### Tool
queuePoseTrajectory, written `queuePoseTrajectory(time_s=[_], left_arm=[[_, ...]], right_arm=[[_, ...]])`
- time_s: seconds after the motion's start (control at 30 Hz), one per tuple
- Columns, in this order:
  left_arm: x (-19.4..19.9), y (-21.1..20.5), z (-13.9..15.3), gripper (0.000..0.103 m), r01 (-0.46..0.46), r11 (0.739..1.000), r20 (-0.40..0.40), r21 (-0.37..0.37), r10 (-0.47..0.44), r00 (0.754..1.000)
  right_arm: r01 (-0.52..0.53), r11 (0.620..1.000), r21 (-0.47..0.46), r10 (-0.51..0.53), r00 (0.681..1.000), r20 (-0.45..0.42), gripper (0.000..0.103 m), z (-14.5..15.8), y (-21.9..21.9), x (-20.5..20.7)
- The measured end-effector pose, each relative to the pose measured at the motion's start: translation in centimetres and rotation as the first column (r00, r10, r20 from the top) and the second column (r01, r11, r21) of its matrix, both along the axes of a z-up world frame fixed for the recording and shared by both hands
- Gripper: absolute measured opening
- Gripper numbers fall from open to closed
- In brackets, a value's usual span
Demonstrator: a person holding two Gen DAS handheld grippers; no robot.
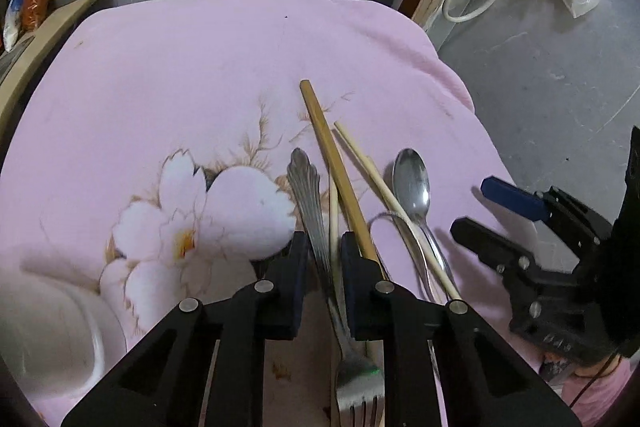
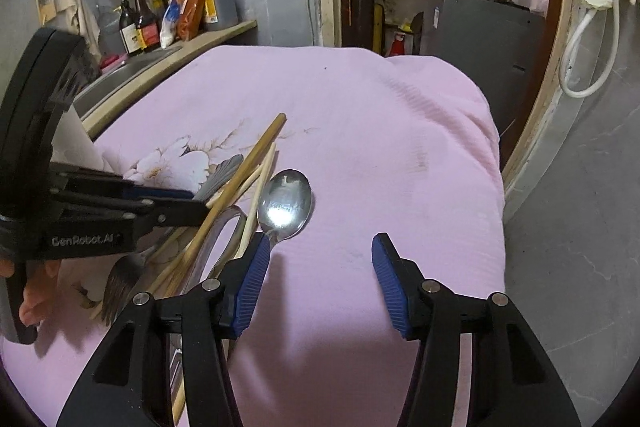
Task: Organize utensils
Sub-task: 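Grasp a steel fork with the left tool while the right tool grasps a spoon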
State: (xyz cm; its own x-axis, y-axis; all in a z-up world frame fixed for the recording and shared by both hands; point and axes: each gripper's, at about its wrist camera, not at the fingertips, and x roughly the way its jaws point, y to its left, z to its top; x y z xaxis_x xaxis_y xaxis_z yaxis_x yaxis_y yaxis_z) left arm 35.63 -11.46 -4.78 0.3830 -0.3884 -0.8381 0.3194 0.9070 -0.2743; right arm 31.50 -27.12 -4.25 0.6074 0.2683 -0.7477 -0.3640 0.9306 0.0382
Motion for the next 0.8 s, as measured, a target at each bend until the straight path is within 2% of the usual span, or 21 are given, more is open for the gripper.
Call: queuePoseTrajectory(time_s=[0.2, 0.4, 0.57, 0.8], left_arm=[[0.3, 1.3, -0.1, 0.007, -0.046, 0.995, -0.038, -0.087, 0.043, 0.998], [-0.6, 3.7, 0.0, 0.005, -0.109, 0.976, -0.072, -0.189, 0.097, 0.993], [-3.4, 4.3, 0.9, 0.005, -0.1, 0.981, -0.002, -0.169, 0.101, 0.995], [-5.1, 3.9, 0.9, 0.001, -0.119, 0.979, 0.042, -0.165, 0.128, 0.991]], right_arm=[[-0.001, 1.0, -0.001, 0.001, 1.0, -0.018, 0.049, -0.3, 0.4, 0.4], [0.002, 1.0, 0.02, -0.001, 0.999, -0.045, 0.045, -0.6, 0.4, 0.9], [-0.018, 1.0, 0.01, 0.018, 0.999, -0.049, 0.04, -0.7, 1.0, 0.9], [-0.033, 0.999, -0.027, 0.031, 0.997, -0.064, 0.039, -1.3, 2.5, 1.8]])
